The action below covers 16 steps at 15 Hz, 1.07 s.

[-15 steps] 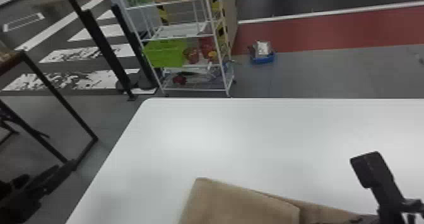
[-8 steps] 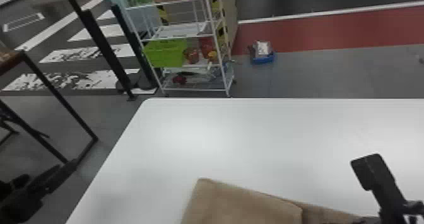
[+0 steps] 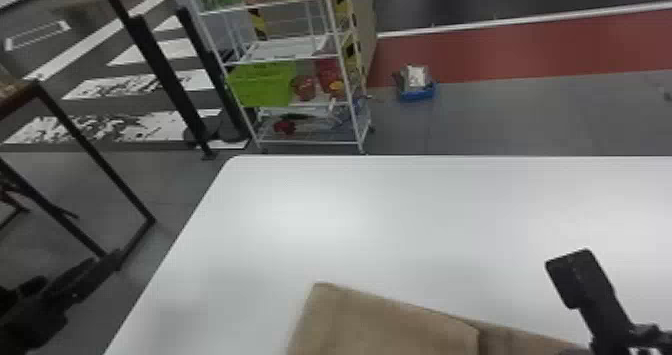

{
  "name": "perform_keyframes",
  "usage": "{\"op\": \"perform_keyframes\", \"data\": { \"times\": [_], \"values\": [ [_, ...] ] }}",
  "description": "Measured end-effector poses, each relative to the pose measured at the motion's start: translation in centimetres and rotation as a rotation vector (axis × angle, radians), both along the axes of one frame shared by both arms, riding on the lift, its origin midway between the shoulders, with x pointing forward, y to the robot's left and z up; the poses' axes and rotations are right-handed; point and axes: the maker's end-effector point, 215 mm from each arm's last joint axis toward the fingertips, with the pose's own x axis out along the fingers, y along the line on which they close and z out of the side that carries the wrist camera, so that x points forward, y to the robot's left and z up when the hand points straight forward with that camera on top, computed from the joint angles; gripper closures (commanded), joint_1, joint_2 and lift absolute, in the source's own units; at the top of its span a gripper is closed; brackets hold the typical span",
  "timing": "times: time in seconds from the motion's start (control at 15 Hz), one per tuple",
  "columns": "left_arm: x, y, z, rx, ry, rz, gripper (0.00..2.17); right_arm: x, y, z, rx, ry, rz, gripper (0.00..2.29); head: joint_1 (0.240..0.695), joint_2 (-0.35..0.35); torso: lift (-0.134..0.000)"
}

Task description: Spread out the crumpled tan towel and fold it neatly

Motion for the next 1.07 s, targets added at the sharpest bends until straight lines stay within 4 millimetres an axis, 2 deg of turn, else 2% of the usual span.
{"op": "perform_keyframes", "data": {
  "times": [0.33, 0.87, 1.0, 1.07],
  "values": [
    [0.0, 0.4, -0.1, 0.002, 0.004, 0.006, 0.08, 0.2, 0.1, 0.2, -0.013, -0.016, 0.025, 0.60, 0.695, 0.350, -0.122],
    [0.2, 0.7, -0.3, 0.007, 0.011, 0.015, 0.08, 0.2, 0.4, -1.3, -0.056, 0.002, 0.074, 0.61, 0.695, 0.350, -0.122],
    [0.2, 0.8, -0.4, 0.006, 0.013, 0.019, 0.08, 0.5, 0.4, -1.4, -0.062, 0.001, 0.077, 0.76, 0.695, 0.350, -0.122],
    [0.2, 0.8, -0.4, 0.004, 0.014, 0.020, 0.08, 0.7, 0.5, -1.3, -0.062, -0.002, 0.079, 0.76, 0.695, 0.350, -0.122]
  ]
}}
